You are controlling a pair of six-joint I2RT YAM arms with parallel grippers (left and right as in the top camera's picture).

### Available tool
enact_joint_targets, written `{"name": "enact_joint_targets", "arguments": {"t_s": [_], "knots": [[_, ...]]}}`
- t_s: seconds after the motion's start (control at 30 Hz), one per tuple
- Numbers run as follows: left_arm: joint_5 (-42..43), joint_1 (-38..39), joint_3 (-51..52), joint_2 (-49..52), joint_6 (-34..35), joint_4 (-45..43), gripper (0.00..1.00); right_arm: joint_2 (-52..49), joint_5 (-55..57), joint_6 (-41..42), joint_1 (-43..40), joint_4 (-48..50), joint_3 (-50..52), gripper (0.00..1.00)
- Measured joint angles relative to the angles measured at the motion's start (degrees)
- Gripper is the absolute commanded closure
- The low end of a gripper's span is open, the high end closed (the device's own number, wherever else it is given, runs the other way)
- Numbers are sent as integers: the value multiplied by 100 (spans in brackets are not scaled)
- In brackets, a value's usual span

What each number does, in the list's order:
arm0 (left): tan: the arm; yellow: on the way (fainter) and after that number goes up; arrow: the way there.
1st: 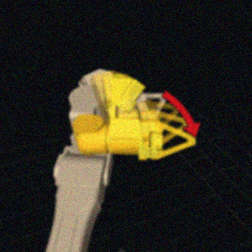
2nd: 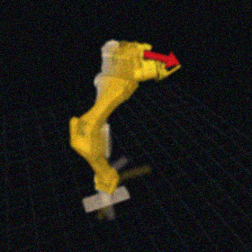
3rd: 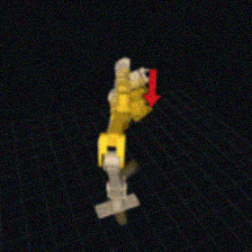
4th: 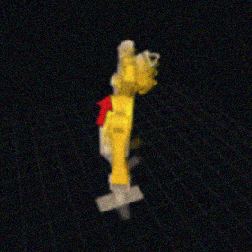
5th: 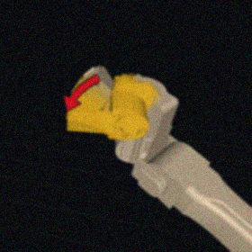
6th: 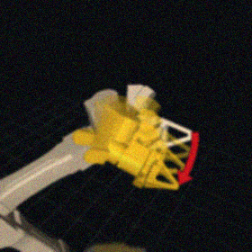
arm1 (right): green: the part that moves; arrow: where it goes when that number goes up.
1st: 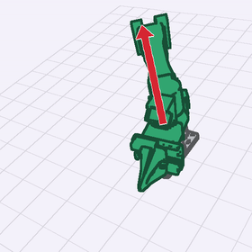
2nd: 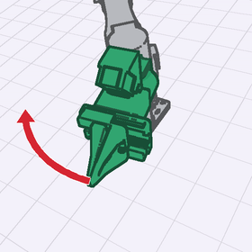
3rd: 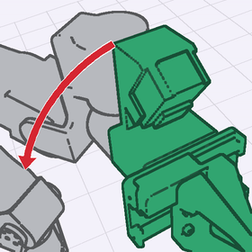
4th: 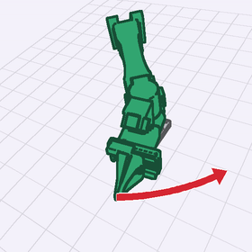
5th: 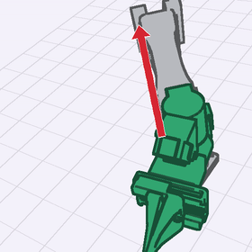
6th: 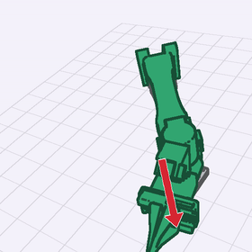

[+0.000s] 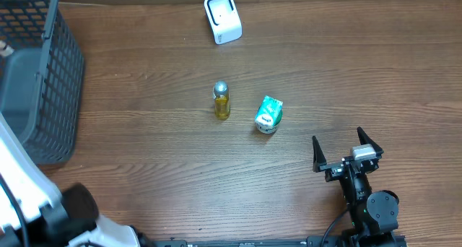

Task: Scan the item barcode
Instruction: 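Carry the pouch out and lay it on the table left of the bottle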

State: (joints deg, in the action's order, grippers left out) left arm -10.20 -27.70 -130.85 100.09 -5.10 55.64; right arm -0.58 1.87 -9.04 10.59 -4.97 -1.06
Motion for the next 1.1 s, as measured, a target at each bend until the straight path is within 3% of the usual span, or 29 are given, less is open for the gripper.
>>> {"name": "enact_joint_targets", "arguments": {"t_s": [0.13, 0.23, 0.37, 0.43, 0.6, 0.73, 1.1], "knots": [[127, 649, -50, -621, 201, 511, 94, 0, 2, 0, 0, 4, 0, 0], [175, 1429, -129, -866, 457, 1416, 95, 0, 0, 4, 0, 0, 0, 0], [210, 2345, -83, -728, 916, 2872, 96, 0, 2, 0, 0, 7, 0, 0], [232, 2780, 72, -538, 1088, 3040, 96, 0, 0, 2, 2, 4, 0, 0], [153, 3491, 1733, -66, 1368, 2575, 95, 0, 2, 0, 0, 0, 0, 0], [-260, 3932, 3582, 76, 1515, 1274, 93, -4, 2, 0, 0, 4, 0, 0], [-782, 4113, 5639, 96, 1528, -656, 91, -4, 2, 0, 0, 2, 0, 0]]}}
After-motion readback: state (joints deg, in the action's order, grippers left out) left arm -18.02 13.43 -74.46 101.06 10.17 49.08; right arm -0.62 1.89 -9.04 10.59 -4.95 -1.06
